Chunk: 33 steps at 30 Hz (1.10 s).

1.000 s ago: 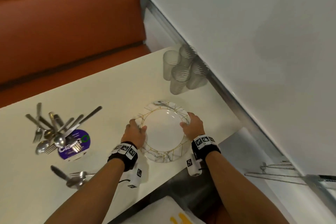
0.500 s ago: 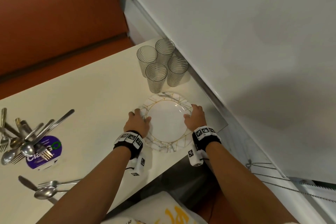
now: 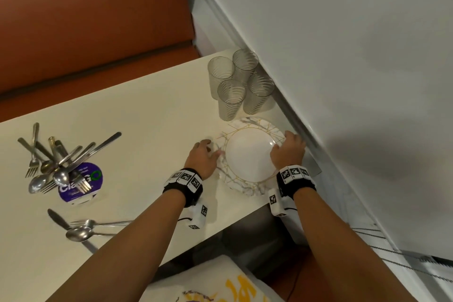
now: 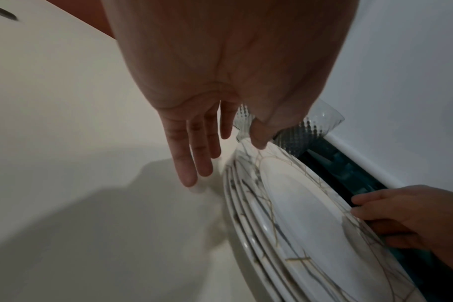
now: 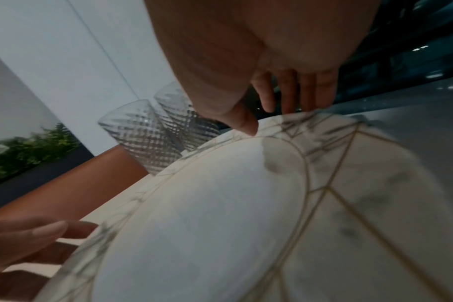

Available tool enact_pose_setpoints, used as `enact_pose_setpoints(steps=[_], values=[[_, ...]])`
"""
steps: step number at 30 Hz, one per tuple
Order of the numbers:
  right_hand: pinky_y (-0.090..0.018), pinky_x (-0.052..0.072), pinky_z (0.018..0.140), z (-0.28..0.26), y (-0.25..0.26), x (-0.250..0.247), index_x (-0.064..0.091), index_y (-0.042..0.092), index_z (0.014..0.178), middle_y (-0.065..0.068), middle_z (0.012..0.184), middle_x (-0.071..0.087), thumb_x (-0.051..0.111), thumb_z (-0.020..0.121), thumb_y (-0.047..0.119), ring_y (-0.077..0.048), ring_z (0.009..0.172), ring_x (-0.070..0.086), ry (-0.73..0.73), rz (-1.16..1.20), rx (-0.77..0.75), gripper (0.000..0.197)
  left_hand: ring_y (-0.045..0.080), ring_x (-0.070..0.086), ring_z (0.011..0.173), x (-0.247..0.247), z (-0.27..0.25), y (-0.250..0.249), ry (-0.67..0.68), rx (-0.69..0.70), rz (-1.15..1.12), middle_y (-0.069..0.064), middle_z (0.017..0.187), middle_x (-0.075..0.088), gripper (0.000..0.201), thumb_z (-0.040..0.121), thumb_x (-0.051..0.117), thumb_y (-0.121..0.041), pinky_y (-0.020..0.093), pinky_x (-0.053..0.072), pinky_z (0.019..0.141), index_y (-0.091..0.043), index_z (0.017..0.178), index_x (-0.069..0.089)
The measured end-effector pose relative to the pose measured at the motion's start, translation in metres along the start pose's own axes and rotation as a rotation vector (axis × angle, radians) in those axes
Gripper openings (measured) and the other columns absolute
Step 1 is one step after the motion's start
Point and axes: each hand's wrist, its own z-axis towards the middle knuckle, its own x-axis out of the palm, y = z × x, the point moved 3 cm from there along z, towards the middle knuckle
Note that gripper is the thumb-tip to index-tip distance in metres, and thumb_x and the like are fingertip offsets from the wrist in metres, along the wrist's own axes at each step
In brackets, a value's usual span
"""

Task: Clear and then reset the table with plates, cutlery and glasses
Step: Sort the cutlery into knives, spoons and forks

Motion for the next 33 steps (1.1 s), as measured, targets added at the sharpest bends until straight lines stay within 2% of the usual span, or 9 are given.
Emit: enact_pose_setpoints(steps=[2,4,8,16,19,22,24,29,33], values=[[-0.054,0.045,0.095,-0.012,0.016,0.000,0.063,0.004,0.121,-0.023,0.119,0.060,0.068,0.070,0.004,-0.044,0.111,0.050,-0.118,0.029,-0.082,0.051,0.029,0.064,0.113,-0.015,-0.007,0.012,-0.020,0.011,-0.017,0.010,0.123,0.066,0.051,0.100,0.061,-0.040,0.038,0.051,0.097,-0.010,0.141,0.052],[-0.052,0.044,0.093,-0.028,0.038,0.003,0.065,0.009,0.115,-0.019,0.117,0.060,0.065,0.069,0.003,-0.041,0.110,0.048,-0.124,0.067,-0.152,0.046,0.027,0.066,0.106,-0.032,-0.017,0.027,-0.042,0.013,-0.034,0.008,0.115,0.069,0.039,0.101,0.060,-0.036,0.036,0.053,0.093,-0.013,0.133,0.059],[-0.045,0.042,0.097,-0.069,0.090,0.028,0.065,0.017,0.112,-0.010,0.117,0.060,0.063,0.077,0.006,-0.033,0.112,0.046,0.025,0.122,-0.259,0.037,0.024,0.070,0.095,-0.072,-0.041,0.067,-0.104,0.012,-0.076,0.004,0.105,0.074,0.020,0.100,0.058,-0.027,0.038,0.057,0.090,-0.020,0.115,0.069],[-0.032,0.046,0.090,-0.187,0.197,0.101,0.066,0.020,0.100,0.002,0.102,0.062,0.055,0.085,0.000,-0.017,0.100,0.049,0.306,0.246,-0.508,0.027,0.019,0.072,0.088,-0.148,-0.115,0.175,-0.261,-0.099,-0.177,-0.001,0.096,0.076,0.017,0.099,0.057,-0.016,0.038,0.059,0.088,-0.024,0.106,0.071],[-0.033,0.050,0.086,-0.233,0.232,0.128,0.068,0.019,0.096,0.003,0.099,0.063,0.055,0.087,0.002,-0.018,0.096,0.055,0.425,0.244,-0.587,0.024,0.015,0.069,0.087,-0.175,-0.147,0.217,-0.323,-0.124,-0.178,-0.004,0.096,0.074,0.017,0.099,0.059,-0.016,0.031,0.057,0.084,-0.020,0.110,0.071],[-0.034,0.053,0.085,-0.273,0.261,0.151,0.071,0.019,0.094,0.002,0.097,0.066,0.057,0.088,0.002,-0.018,0.093,0.058,0.505,0.234,-0.637,0.023,0.012,0.069,0.075,-0.199,-0.172,0.259,-0.366,-0.173,-0.233,-0.002,0.093,0.073,0.015,0.100,0.059,-0.014,0.016,0.056,0.069,-0.020,0.107,0.071],[-0.034,0.053,0.087,-0.294,0.277,0.165,0.071,0.020,0.095,0.003,0.098,0.066,0.057,0.089,0.004,-0.016,0.094,0.057,0.548,0.201,-0.668,0.021,0.005,0.067,0.078,-0.211,-0.183,0.283,-0.401,-0.178,-0.204,-0.004,0.092,0.073,0.015,0.099,0.060,-0.014,0.008,0.051,0.070,-0.022,0.104,0.071],[-0.038,0.053,0.091,-0.328,0.307,0.196,0.067,0.022,0.106,0.004,0.102,0.060,0.069,0.086,0.017,-0.017,0.098,0.055,0.649,0.082,-0.710,0.020,0.010,0.062,0.086,-0.231,-0.198,0.327,-0.409,-0.195,-0.137,-0.009,0.100,0.069,0.019,0.098,0.060,-0.013,0.023,0.046,0.080,-0.025,0.101,0.074],[-0.037,0.047,0.096,-0.343,0.323,0.210,0.062,0.030,0.119,0.003,0.110,0.055,0.070,0.085,0.045,-0.017,0.105,0.048,0.705,-0.025,-0.749,0.038,0.020,0.066,0.091,-0.237,-0.198,0.343,-0.418,-0.278,-0.144,-0.002,0.097,0.069,0.012,0.096,0.065,-0.022,0.031,0.052,0.082,-0.019,0.106,0.072]])
